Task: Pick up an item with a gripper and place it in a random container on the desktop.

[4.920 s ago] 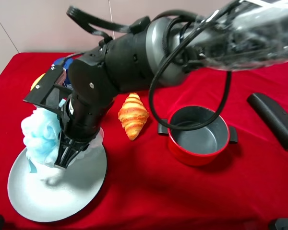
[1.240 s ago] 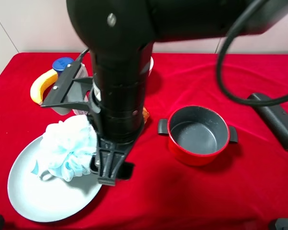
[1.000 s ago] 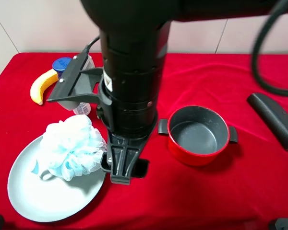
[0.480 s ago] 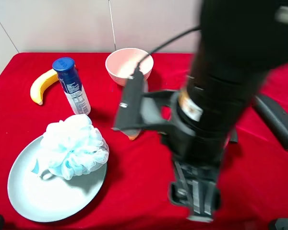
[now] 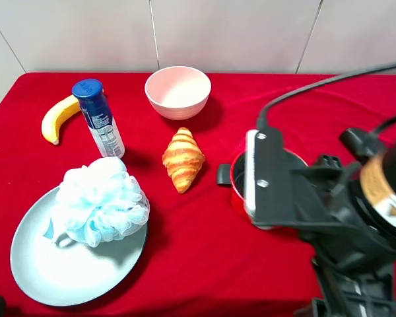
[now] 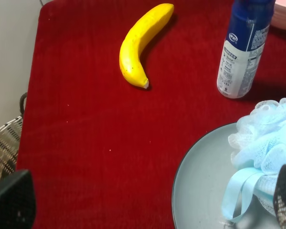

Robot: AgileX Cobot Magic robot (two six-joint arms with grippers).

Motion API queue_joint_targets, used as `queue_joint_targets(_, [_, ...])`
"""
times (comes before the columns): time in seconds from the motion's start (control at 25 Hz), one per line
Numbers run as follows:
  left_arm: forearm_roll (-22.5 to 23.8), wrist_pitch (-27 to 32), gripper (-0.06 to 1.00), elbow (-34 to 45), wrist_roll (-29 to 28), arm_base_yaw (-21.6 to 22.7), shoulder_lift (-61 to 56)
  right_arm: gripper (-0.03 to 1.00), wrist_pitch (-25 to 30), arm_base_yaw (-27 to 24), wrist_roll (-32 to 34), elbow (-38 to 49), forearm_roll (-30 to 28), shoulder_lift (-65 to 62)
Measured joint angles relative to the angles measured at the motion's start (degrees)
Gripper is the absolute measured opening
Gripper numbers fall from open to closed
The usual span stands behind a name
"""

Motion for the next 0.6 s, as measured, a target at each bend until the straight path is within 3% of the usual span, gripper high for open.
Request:
queue_joint_targets(0.36, [0.0, 0.0, 0.99, 0.0, 0.0, 0.0, 0.0, 0.69, -3.7, 0.0, 0.0, 9.3, 2.1, -11.2])
queue_joint_targets(0.6, [0.0, 0.0, 0.99, 0.0, 0.0, 0.0, 0.0, 0.69, -3.2, 0.0, 0.0, 11.4, 2.0, -18.8])
